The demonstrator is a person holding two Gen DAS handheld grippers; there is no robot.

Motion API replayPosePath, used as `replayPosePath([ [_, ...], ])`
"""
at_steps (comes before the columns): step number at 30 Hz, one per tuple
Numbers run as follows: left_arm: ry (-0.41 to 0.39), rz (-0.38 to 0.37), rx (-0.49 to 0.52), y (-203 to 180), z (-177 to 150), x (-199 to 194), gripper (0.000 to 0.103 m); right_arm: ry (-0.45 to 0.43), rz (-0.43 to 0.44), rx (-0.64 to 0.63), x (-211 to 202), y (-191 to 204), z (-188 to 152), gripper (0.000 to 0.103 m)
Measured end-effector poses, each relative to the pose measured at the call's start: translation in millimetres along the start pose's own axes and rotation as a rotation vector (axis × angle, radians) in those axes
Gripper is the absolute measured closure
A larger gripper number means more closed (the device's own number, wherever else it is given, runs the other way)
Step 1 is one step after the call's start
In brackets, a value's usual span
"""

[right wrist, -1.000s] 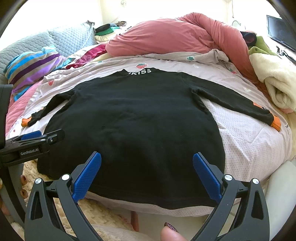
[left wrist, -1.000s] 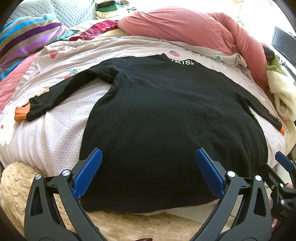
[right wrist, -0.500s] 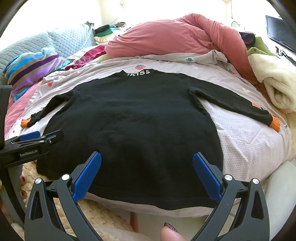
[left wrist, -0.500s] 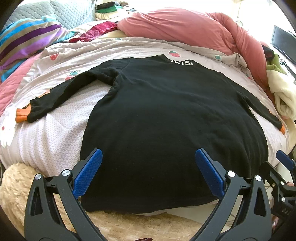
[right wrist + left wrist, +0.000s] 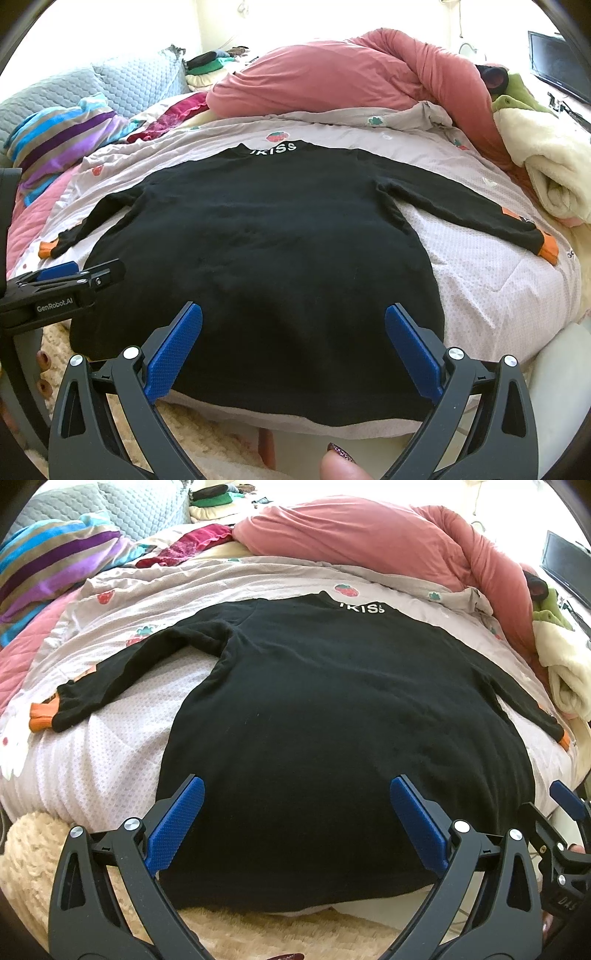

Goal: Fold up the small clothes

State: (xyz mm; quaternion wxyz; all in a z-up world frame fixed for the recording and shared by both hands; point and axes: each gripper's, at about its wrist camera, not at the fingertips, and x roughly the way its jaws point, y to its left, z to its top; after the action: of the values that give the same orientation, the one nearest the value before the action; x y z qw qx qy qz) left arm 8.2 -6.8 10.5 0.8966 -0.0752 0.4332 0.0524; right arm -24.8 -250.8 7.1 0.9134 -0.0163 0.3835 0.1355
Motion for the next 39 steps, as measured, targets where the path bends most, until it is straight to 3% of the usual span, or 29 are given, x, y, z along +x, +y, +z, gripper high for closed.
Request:
replayPosePath([
  [22, 0.031, -0.039, 0.027, -27.5, 63.1, 41.0, 0.008, -0.017, -0.027, 0.107, 39.8, -39.0, 52.2, 0.004],
  [39, 0.075, -0.087, 0.035, -45.7, 102.6, 83.1, 0.008, 0.016, -0.156, 0.316, 75.9, -123.5, 75.2, 0.004],
])
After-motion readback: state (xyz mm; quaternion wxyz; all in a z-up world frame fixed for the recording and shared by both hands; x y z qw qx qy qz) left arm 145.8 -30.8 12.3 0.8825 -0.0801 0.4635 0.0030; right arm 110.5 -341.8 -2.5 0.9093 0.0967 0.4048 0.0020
